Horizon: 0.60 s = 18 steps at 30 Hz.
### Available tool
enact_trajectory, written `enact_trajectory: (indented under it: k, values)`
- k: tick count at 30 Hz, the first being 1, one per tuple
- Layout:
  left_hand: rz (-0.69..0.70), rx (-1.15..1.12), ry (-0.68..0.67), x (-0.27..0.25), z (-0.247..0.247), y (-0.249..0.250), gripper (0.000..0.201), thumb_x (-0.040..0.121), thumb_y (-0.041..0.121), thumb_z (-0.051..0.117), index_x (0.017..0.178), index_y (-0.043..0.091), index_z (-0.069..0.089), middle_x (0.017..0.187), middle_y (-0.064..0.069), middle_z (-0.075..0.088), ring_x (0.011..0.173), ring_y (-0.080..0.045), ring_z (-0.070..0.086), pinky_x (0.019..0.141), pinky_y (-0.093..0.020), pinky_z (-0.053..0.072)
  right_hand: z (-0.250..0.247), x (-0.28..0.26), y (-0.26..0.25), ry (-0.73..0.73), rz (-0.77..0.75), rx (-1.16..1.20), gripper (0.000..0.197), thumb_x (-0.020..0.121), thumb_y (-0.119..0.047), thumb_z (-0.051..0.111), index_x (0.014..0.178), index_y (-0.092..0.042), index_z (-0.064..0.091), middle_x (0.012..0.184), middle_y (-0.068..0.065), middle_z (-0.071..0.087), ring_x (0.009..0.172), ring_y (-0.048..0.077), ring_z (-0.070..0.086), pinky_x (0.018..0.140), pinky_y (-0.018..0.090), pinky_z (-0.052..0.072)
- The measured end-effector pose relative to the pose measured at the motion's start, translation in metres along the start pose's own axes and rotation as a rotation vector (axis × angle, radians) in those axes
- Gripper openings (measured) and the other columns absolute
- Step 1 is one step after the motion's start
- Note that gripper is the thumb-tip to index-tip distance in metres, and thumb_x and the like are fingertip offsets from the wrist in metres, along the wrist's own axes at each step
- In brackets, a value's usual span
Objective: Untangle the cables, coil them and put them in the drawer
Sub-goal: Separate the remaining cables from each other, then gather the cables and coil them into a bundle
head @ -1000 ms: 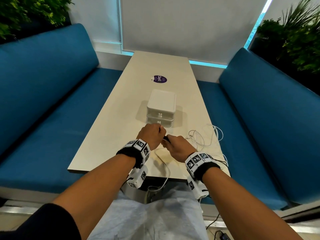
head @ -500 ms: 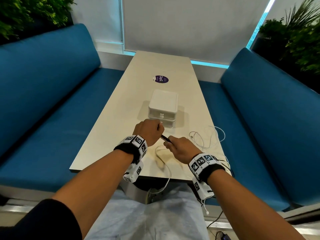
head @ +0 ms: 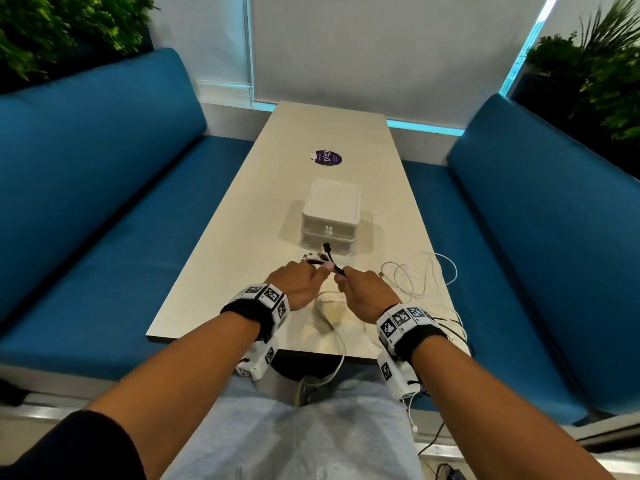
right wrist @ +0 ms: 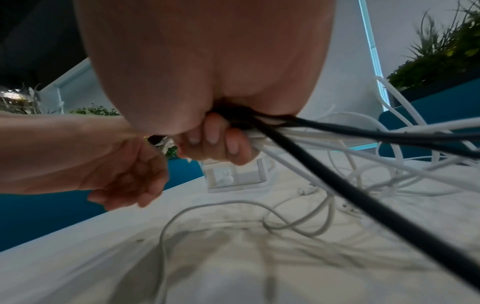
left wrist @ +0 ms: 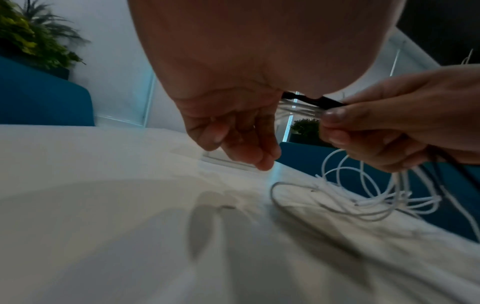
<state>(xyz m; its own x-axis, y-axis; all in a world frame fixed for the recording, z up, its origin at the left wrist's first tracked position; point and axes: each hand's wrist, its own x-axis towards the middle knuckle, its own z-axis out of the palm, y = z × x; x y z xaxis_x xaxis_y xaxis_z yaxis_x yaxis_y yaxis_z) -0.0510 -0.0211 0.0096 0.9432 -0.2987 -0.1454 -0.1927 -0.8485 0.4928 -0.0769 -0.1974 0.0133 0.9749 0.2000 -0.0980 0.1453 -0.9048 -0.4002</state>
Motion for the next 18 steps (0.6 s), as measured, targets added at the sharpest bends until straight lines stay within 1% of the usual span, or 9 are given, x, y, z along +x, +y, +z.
enact_trajectory:
  k: [2, 5, 8, 9, 11, 13, 15, 16, 18]
  values:
    - [0.023, -0.142, 0.025, 0.004, 0.003, 0.01, 0.069, 0.095, 0.07, 0.013, 0.069, 0.025, 0.059, 0.08, -0.002, 0.069, 0.076, -0.023, 0.064, 0.08, -0.04, 0.052, 0.003, 0.0, -0.004, 0.001, -0.039, 0.008, 0.031, 0.101, -0.039, 0.028, 0.095, -0.021, 0.052, 0.089, 0.006, 0.067, 0.078, 0.031, 0.06, 0.074, 0.046, 0.051]
    - [0.039, -0.307, 0.056, 0.01, 0.0, 0.023, 0.069, 0.097, 0.066, 0.025, 0.073, 0.016, 0.066, 0.078, -0.004, 0.071, 0.074, -0.021, 0.066, 0.076, -0.035, 0.049, -0.001, 0.001, -0.009, 0.001, -0.062, 0.038, 0.023, 0.1, -0.028, 0.031, 0.091, -0.022, 0.051, 0.089, 0.003, 0.066, 0.078, 0.029, 0.059, 0.073, 0.043, 0.05]
    - [0.047, -0.409, 0.097, 0.016, -0.005, 0.03, 0.053, 0.104, 0.041, 0.036, 0.075, 0.005, 0.063, 0.072, -0.005, 0.068, 0.069, -0.02, 0.063, 0.069, -0.032, 0.045, -0.003, 0.002, -0.013, 0.001, -0.076, 0.058, 0.019, 0.102, -0.021, 0.033, 0.091, -0.022, 0.049, 0.076, -0.009, 0.056, 0.073, 0.026, 0.054, 0.064, 0.035, 0.037]
    - [0.053, -0.419, 0.109, 0.018, -0.005, 0.031, 0.048, 0.105, 0.035, 0.036, 0.077, 0.005, 0.06, 0.071, -0.006, 0.066, 0.065, -0.02, 0.061, 0.066, -0.031, 0.043, -0.004, 0.002, -0.016, 0.0, -0.083, 0.069, 0.018, 0.103, -0.021, 0.034, 0.092, -0.021, 0.048, 0.075, -0.008, 0.055, 0.072, 0.026, 0.053, 0.063, 0.034, 0.034]
    - [0.05, -0.386, 0.145, 0.022, -0.005, 0.032, 0.04, 0.106, 0.03, 0.036, 0.081, 0.004, 0.056, 0.073, -0.007, 0.062, 0.063, -0.02, 0.056, 0.061, -0.031, 0.04, -0.003, 0.003, -0.022, -0.003, -0.096, 0.123, 0.014, 0.103, -0.028, 0.039, 0.098, -0.02, 0.05, 0.078, -0.002, 0.058, 0.069, 0.025, 0.053, 0.058, 0.034, 0.034]
    - [0.031, -0.335, 0.177, 0.025, -0.009, 0.023, 0.039, 0.106, 0.028, 0.035, 0.089, 0.001, 0.058, 0.082, -0.013, 0.063, 0.071, -0.027, 0.059, 0.065, -0.034, 0.046, -0.005, 0.004, -0.021, -0.043, -0.089, 0.128, 0.018, 0.099, -0.036, 0.048, 0.1, -0.018, 0.053, 0.081, 0.002, 0.061, 0.069, 0.022, 0.055, 0.058, 0.033, 0.037]
    - [-0.027, -0.296, 0.215, 0.031, -0.015, 0.002, 0.04, 0.105, 0.028, 0.035, 0.098, -0.002, 0.062, 0.093, -0.02, 0.068, 0.083, -0.037, 0.065, 0.075, -0.042, 0.052, -0.009, 0.001, -0.009, -0.118, -0.058, 0.083, 0.021, 0.093, -0.038, 0.055, 0.093, -0.017, 0.056, 0.08, 0.002, 0.065, 0.072, 0.022, 0.06, 0.064, 0.034, 0.046]
    - [-0.079, -0.283, 0.234, 0.031, -0.019, -0.01, 0.041, 0.105, 0.028, 0.035, 0.101, -0.003, 0.062, 0.096, -0.023, 0.069, 0.085, -0.04, 0.065, 0.077, -0.044, 0.053, -0.01, -0.002, 0.0, -0.142, -0.038, 0.089, 0.021, 0.091, -0.039, 0.057, 0.09, -0.018, 0.058, 0.078, 0.002, 0.067, 0.072, 0.022, 0.063, 0.068, 0.036, 0.05]
    - [-0.155, -0.282, 0.247, 0.034, -0.019, -0.028, 0.041, 0.105, 0.03, 0.035, 0.101, -0.002, 0.061, 0.096, -0.024, 0.068, 0.084, -0.041, 0.066, 0.077, -0.048, 0.055, -0.011, -0.01, 0.016, -0.156, 0.006, 0.11, 0.021, 0.091, -0.04, 0.059, 0.089, -0.019, 0.06, 0.077, 0.002, 0.067, 0.071, 0.021, 0.065, 0.071, 0.036, 0.053]
